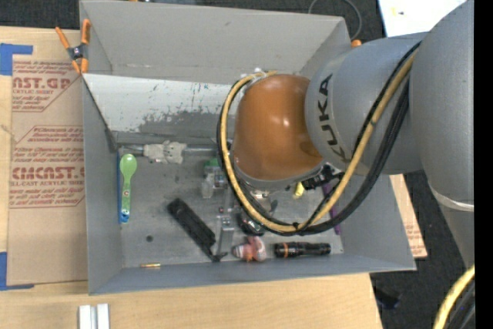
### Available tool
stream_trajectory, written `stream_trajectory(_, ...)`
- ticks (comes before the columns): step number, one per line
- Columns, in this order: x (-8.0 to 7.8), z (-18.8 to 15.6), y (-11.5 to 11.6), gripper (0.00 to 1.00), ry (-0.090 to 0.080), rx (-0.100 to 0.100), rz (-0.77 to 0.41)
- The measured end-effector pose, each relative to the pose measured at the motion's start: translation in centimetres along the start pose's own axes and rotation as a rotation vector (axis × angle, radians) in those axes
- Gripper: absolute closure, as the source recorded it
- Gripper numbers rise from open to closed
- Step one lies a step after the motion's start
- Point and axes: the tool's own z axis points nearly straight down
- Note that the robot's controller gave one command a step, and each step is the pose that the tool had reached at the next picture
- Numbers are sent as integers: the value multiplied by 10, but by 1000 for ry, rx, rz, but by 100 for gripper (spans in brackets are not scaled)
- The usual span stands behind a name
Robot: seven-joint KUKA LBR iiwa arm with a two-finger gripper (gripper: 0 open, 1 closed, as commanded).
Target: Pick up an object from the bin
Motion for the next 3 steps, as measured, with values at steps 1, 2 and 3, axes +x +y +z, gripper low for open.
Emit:
stream_trajectory(1, -2, -4, -1, 0, -7, -1, 2)
stream_trajectory(2, 2, 74, -12, 0, -9, -3, 54)
stream_trajectory(3, -14, 91, -20, 0, -13, -4, -83)
